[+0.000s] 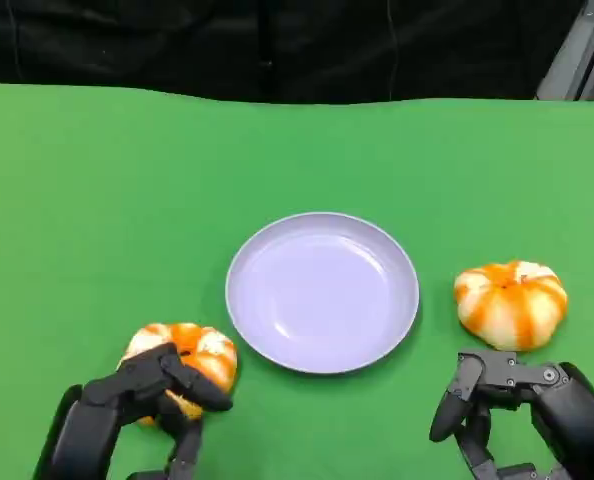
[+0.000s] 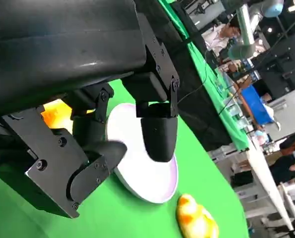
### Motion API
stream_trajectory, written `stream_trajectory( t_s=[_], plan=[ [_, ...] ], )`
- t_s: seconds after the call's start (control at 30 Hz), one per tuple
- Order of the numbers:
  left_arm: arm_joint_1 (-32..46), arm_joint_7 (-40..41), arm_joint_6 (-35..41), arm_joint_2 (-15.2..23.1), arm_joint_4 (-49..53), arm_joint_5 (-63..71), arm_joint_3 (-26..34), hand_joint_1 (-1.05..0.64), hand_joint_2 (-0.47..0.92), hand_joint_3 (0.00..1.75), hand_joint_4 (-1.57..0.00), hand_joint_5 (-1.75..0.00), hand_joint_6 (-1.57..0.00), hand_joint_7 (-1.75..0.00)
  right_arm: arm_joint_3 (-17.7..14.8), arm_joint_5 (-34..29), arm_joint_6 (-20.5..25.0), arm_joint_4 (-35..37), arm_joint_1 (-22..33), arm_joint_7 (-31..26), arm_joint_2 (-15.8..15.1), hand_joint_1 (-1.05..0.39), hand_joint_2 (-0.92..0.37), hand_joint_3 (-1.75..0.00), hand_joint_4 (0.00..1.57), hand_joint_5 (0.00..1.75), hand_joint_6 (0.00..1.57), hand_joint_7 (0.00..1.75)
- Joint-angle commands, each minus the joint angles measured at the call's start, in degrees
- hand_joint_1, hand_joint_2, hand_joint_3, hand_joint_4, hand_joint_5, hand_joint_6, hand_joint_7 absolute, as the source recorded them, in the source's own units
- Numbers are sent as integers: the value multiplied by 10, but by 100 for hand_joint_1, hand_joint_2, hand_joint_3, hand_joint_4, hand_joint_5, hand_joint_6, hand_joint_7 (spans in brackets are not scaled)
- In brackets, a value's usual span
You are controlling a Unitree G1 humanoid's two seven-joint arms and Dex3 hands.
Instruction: Grasp the bread from the table and place it into the plate.
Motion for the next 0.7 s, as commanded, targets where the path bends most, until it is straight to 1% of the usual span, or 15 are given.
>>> stream_trajectory(
  t_s=[0.03,0.07,0.1,0.17,0.27,0.3,0.33,0.37,0.4,0.43,0.47,0.5,0.53,0.7],
  plan=[
    [1,20,0,0,-5,18,8,-16,77,32,-53,-109,-77,-35,-1,2,-5,0,-2,-3,-2,7,-28,-144,88,170,83,130],
    [2,26,3,-2,-7,27,9,-20,79,23,-47,-105,-74,-28,0,2,-2,-1,-1,-3,0,7,-28,-144,88,170,83,130],
    [2,31,5,-4,-8,33,9,-25,80,14,-38,-96,-67,-19,0,3,0,-1,-1,-3,0,6,-28,-144,89,171,83,130],
    [2,36,7,-6,-9,41,10,-30,82,6,-31,-88,-61,-12,1,4,2,-2,-1,-2,1,6,-28,-144,89,172,83,130],
    [2,38,8,-6,-9,43,9,-31,83,3,-29,-85,-60,-9,0,3,2,-2,-1,-2,2,5,-29,-143,88,173,83,130],
    [1,46,20,-5,-11,66,11,-31,83,3,-29,-85,-60,-9,1,2,1,-1,1,-3,4,5,-29,-143,88,173,83,130],
    [1,53,30,-5,-12,83,13,-35,81,2,-22,-81,-52,-5,2,1,1,-1,1,-4,5,6,-29,-143,88,172,83,129],
    [0,58,37,-4,-14,96,13,-37,80,1,-18,-78,-46,-2,2,0,0,-1,2,-5,6,6,-29,-143,87,172,83,129],
    [0,61,42,-4,-15,103,13,-38,80,1,-16,-77,-44,-1,2,-1,0,0,2,-5,6,6,-29,-143,87,172,83,129],
    [-3,66,62,11,-26,169,6,-38,80,1,-16,-76,-44,-1,4,-5,2,-6,6,-7,7,6,-29,-143,87,172,83,129],
    [-5,70,78,23,-35,223,1,-43,80,1,-9,-71,-33,0,5,-9,4,-10,8,-9,8,6,-29,-143,88,173,83,129],
    [-7,73,90,31,-42,262,-4,-44,80,0,-7,-69,-29,0,6,-12,6,-13,10,-10,9,6,-28,-143,89,174,83,129],
    [-8,76,99,34,-46,285,-7,-45,80,0,-6,-68,-28,0,7,-13,7,-15,11,-11,9,6,-28,-144,89,174,83,129],
    [-7,82,114,35,-53,299,-15,-46,80,0,-6,-64,-26,0,8,-15,8,-17,12,-12,9,7,-27,-145,89,174,83,129]
  ],
)
